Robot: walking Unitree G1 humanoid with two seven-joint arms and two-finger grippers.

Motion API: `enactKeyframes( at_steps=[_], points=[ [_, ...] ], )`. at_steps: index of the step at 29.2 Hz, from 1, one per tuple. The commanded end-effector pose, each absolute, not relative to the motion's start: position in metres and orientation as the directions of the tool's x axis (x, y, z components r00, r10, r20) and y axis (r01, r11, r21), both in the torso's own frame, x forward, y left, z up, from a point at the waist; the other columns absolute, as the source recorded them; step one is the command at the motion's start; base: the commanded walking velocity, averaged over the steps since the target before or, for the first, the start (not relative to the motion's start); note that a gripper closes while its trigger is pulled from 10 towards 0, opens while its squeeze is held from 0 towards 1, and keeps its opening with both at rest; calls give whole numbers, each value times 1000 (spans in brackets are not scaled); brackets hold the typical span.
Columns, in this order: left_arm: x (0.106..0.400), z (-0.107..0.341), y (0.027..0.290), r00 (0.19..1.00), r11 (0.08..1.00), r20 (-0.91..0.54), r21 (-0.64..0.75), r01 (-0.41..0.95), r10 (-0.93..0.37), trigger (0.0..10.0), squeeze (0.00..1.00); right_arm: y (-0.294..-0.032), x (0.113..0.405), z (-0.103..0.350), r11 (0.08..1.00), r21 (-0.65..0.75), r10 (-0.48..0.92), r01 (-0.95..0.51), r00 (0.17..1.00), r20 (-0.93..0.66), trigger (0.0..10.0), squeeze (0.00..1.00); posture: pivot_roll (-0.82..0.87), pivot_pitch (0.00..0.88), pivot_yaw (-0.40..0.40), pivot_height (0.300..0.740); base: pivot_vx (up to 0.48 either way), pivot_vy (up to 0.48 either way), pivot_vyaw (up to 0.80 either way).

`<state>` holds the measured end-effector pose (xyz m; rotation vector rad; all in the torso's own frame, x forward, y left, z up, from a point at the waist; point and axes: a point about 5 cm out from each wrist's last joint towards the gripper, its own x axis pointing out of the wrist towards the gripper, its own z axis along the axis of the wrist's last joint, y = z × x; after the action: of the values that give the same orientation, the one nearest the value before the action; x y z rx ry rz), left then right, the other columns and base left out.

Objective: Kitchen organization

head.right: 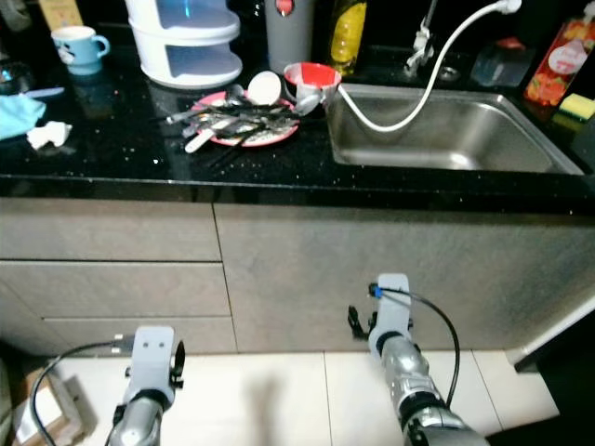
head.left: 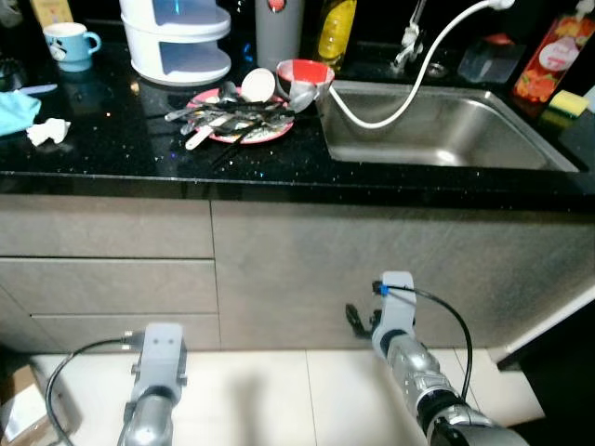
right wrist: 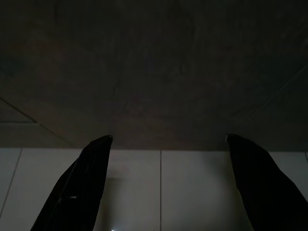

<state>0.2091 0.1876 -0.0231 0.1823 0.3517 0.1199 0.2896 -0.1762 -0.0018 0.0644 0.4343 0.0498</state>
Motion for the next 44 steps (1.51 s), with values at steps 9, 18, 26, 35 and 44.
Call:
enactKeyframes(
  at_steps=[9,18,26,35,44],
  points=[
    [199,-17,185,932,977,-343,210,-47,119,10000,0,-171,285,-6,992,112,100,-56,896,-432,10000,0,95,0,-64,740,0,0,0],
    [201,2,187,954,967,-286,254,-18,93,10000,0,-166,280,-4,989,137,106,-57,918,-382,10000,0,109,0,-54,740,0,0,0],
    [188,32,184,976,974,-210,225,-1,49,10000,0,-168,264,23,987,83,153,-138,964,-216,10000,0,122,0,-34,740,0,0,0],
    [220,69,169,995,981,-103,190,30,-11,10000,0,-140,301,68,984,140,122,-112,990,-65,10000,0,158,33,2,740,0,0,0],
    [232,100,173,999,985,-32,171,14,-8,10000,0,-120,313,99,974,112,199,-199,980,15,10000,0,157,56,-2,740,0,0,0]
  ],
)
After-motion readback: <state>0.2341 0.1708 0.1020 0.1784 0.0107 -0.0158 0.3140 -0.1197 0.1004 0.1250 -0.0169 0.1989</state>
